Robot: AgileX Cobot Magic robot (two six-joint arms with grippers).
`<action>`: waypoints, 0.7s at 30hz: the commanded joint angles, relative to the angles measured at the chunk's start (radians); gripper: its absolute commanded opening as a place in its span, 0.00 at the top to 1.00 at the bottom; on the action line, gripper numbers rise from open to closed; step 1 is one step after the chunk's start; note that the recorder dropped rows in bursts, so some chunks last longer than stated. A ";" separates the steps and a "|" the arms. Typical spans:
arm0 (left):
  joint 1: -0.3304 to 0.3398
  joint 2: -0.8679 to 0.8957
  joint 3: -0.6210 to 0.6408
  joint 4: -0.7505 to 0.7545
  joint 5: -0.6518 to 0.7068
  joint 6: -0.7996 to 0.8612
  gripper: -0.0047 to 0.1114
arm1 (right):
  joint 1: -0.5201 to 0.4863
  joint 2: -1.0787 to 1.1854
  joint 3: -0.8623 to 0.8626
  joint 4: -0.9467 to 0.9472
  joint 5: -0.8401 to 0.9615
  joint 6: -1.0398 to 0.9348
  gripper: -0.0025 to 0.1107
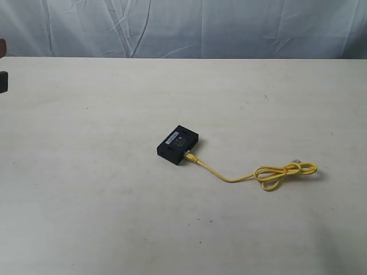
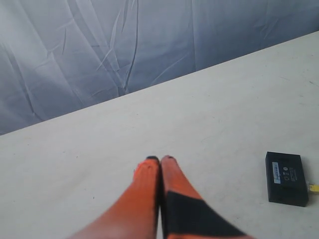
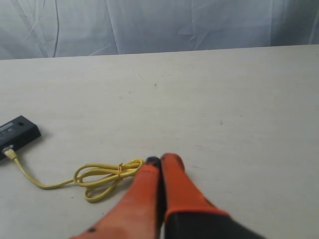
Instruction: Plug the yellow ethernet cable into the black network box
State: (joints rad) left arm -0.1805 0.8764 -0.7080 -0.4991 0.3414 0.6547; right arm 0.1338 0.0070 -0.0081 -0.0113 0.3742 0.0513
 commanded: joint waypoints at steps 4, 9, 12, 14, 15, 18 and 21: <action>0.000 -0.004 0.006 0.003 0.002 -0.003 0.96 | -0.004 -0.007 0.008 -0.003 -0.014 0.001 0.98; 0.000 -0.004 0.006 0.003 0.002 -0.003 0.96 | -0.004 -0.007 0.008 -0.003 -0.014 0.001 0.98; 0.000 -0.012 0.015 0.065 0.002 0.007 0.96 | -0.004 -0.007 0.008 -0.003 -0.014 0.001 0.98; 0.029 -0.065 0.086 0.082 -0.037 0.008 0.96 | -0.004 -0.007 0.008 -0.003 -0.014 0.001 0.98; 0.049 -0.093 0.126 0.069 -0.063 0.008 0.96 | -0.004 -0.007 0.008 -0.003 -0.014 0.001 0.98; 0.151 -0.254 0.370 0.039 -0.237 0.006 0.96 | -0.004 -0.007 0.008 -0.003 -0.014 0.001 0.98; 0.177 -0.409 0.538 0.043 -0.341 0.006 0.96 | -0.004 -0.007 0.008 -0.003 -0.014 0.001 0.98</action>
State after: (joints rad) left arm -0.0182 0.5626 -0.2676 -0.4468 0.0788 0.6612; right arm 0.1338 0.0070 -0.0081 -0.0113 0.3742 0.0513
